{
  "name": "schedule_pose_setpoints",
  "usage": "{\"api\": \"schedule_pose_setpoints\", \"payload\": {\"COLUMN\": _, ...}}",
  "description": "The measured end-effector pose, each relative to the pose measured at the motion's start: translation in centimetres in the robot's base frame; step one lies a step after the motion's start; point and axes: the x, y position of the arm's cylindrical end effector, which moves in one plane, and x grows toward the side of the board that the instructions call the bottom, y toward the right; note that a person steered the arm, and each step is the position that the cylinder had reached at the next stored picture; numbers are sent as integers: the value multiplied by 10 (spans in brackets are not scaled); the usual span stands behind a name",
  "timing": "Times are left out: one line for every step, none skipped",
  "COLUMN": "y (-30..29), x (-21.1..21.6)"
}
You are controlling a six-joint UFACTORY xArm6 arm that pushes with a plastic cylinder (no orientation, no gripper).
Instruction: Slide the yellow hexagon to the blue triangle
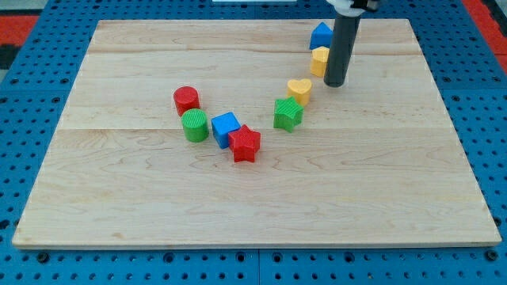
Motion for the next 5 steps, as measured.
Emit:
{"api": "schedule_pose_setpoints", "payload": {"y": -15, "x": -5}}
{"api": "schedule_pose_setpoints", "payload": {"y": -18, "x": -17}}
{"api": "schedule_pose_setpoints", "payload": {"y": -18, "x": -31}}
{"api": "schedule_pose_setpoints", "payload": {"y": -18, "x": -41}}
{"api": "schedule_pose_setpoints", "payload": {"y": -18, "x": -42}}
